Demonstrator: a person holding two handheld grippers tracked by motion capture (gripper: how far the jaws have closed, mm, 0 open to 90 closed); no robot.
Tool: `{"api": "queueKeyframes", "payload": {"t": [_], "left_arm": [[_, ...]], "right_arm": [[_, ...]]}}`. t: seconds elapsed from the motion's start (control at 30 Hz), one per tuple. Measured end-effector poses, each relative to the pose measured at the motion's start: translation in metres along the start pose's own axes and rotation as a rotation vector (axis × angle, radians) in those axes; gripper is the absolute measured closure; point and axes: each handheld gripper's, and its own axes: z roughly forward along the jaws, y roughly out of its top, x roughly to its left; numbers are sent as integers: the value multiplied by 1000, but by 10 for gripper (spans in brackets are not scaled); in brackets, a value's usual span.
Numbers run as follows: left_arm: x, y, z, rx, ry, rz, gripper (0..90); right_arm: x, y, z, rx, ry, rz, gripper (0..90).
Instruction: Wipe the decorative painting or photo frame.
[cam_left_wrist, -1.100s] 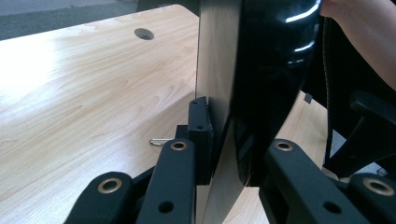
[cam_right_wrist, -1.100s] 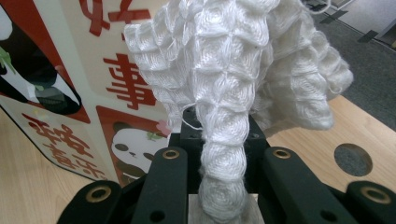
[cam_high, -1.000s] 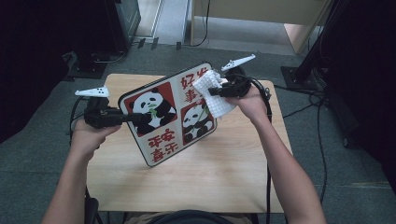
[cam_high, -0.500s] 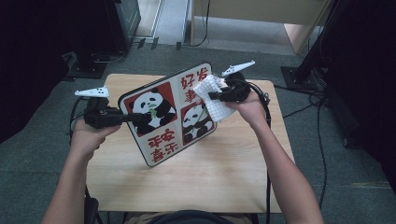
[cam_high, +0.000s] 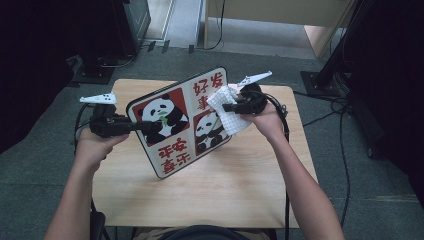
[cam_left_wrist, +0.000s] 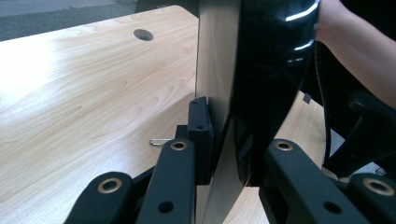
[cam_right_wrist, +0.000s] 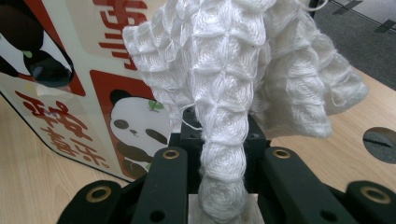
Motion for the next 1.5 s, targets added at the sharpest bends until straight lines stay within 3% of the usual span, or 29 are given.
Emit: {"api": "queueKeyframes", "payload": {"t": [0.7,1.03,1.5], "left_arm": [[0,0,0,-2,1,2,797],[0,0,0,-2,1,2,796],[1,-1,-1,-3,-10,-1,792]], "right_arm": [[0,-21,14,9,9,14,776],[-2,-38,27,9,27,43,775],[1,-61,46,73,43,68,775]]}}
